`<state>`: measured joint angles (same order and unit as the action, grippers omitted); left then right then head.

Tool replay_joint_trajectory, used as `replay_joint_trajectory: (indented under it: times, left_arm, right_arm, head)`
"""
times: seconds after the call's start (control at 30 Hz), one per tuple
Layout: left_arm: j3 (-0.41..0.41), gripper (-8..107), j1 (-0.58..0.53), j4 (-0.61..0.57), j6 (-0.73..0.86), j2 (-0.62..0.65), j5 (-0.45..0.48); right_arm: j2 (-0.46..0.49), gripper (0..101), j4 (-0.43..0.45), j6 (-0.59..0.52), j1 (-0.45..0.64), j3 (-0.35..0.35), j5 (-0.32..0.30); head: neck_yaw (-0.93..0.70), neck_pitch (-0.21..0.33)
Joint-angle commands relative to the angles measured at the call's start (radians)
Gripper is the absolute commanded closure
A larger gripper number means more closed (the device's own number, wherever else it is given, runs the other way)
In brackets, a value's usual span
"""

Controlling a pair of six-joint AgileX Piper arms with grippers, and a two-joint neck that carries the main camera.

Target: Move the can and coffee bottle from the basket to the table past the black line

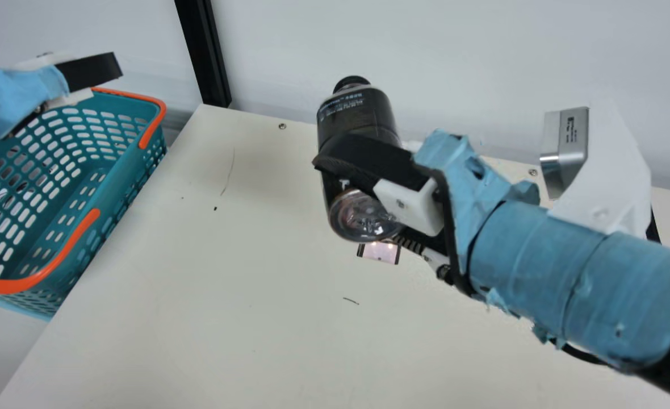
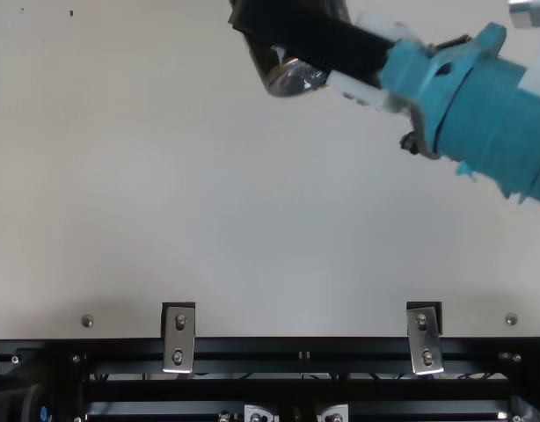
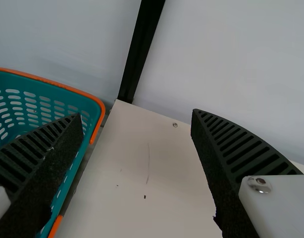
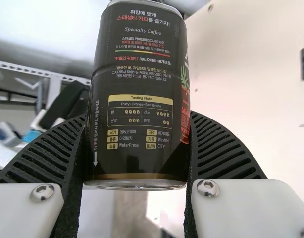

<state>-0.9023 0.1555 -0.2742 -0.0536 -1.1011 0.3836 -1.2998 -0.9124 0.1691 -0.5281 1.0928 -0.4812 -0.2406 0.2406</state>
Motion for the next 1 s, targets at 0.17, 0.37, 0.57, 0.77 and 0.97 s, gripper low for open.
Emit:
replay_joint_trajectory:
  times: [0.17,0.37,0.57,0.77,0.97]
  left_arm:
    - [0.0,9,0.0,0.0,0.0,0.0,0.0]
    - [0.0,9,0.0,0.0,0.0,0.0,0.0]
    - [0.0,9,0.0,0.0,0.0,0.0,0.0]
    - [0.0,9,0.0,0.0,0.0,0.0,0.0]
    - [0.0,9,0.0,0.0,0.0,0.0,0.0]
  right_arm:
    - [0.018,101,0.314,0.124,-0.091,-0.061,0.171]
    - [0.025,101,0.527,0.222,-0.145,-0.096,0.17]
    - [0.026,101,0.536,0.237,-0.162,-0.097,0.158]
    - [0.026,101,0.545,0.237,-0.162,-0.097,0.155]
    - [0.018,101,0.55,0.21,-0.14,-0.098,0.159]
  head:
    - [0.012,0.005]
    - [0.012,0.005]
    - [0.012,0.005]
    - [0.012,0.005]
    - [0.012,0.005]
